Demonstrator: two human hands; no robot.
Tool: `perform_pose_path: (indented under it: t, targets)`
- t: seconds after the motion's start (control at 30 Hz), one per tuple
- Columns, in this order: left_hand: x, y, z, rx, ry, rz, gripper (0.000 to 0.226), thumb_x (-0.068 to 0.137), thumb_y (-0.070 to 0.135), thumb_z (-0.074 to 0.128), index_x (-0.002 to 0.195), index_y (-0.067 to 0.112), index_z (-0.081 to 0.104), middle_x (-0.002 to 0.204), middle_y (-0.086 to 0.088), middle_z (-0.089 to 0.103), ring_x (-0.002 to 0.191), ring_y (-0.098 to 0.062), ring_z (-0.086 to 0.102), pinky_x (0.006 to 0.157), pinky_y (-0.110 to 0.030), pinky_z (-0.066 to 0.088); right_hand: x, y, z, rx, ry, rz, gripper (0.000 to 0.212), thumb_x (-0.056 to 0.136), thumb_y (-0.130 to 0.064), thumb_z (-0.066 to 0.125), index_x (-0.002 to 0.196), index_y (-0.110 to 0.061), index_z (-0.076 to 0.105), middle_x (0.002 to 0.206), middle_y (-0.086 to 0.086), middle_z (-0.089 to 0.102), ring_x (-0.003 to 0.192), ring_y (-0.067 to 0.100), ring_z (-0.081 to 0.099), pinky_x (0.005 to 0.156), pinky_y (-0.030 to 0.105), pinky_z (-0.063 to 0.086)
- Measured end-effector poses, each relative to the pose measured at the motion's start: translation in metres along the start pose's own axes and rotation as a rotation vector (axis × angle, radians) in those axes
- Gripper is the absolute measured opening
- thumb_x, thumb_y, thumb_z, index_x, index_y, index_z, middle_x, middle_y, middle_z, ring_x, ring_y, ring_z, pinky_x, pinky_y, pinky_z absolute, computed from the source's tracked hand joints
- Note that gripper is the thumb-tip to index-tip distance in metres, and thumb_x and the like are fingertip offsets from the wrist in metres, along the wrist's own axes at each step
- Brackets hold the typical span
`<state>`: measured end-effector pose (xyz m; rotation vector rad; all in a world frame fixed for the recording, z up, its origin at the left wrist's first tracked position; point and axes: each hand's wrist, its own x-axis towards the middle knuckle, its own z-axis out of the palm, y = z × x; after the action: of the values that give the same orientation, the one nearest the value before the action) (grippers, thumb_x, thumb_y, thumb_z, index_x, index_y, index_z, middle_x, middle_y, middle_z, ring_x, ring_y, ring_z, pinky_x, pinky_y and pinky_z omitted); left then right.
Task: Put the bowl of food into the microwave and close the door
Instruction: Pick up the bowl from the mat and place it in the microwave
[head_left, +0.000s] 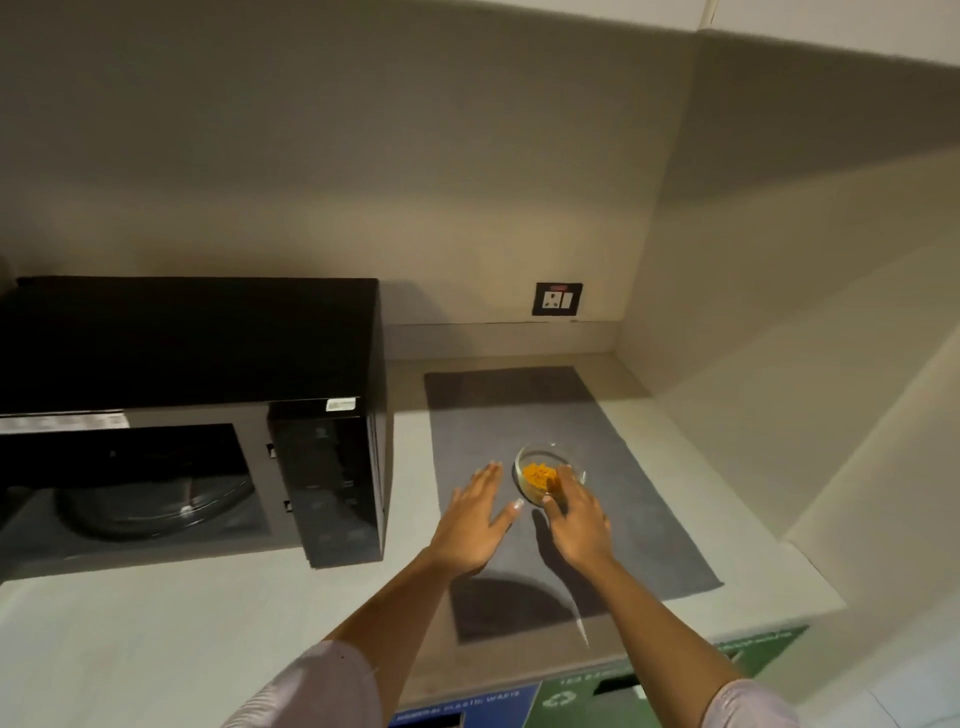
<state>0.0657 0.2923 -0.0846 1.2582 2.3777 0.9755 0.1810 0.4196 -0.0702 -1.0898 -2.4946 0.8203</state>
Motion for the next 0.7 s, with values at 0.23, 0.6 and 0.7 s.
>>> perform_pose_path:
  t: [0.23, 0.6, 0.7]
  targets:
    - [0.053, 0.014, 0.024, -0.315, -0.069, -0.164, 0.073, 0.097, 0.039, 0.05, 0.153, 0.015, 0.01, 0.163, -0.007, 0.012, 0.15, -0.024, 0.016, 0.121, -0.044, 0.021, 0.049, 0.024, -0.001, 0.214, -0.014, 0.053, 0.06, 0.1, -0.023, 0.048, 0.153, -0.008, 0.024, 0.161, 0.013, 0.023, 0.15, 0.027, 0.02, 0.122, 0.038, 0.018]
    - [0.086, 0.011, 0.051, -0.572, 0.008, -0.24, 0.078, 0.076, 0.012, 0.075, 0.142, 0.004, 0.034, 0.136, -0.023, 0.054, 0.126, -0.041, 0.052, 0.107, -0.053, 0.042, 0.088, 0.041, 0.015, 0.526, -0.062, 0.334, 0.065, 0.094, -0.01, 0.058, 0.151, -0.005, 0.027, 0.15, 0.021, 0.043, 0.138, 0.037, 0.042, 0.115, 0.044, 0.033]
    - [0.087, 0.007, 0.05, -0.579, 0.035, -0.203, 0.071, 0.079, 0.0, 0.074, 0.14, 0.003, 0.039, 0.136, -0.021, 0.055, 0.127, -0.036, 0.052, 0.108, -0.052, 0.041, 0.088, 0.043, 0.017, 0.586, -0.002, 0.336, 0.051, 0.09, -0.004, 0.06, 0.14, -0.004, 0.047, 0.135, 0.018, 0.058, 0.126, 0.034, 0.054, 0.11, 0.046, 0.041]
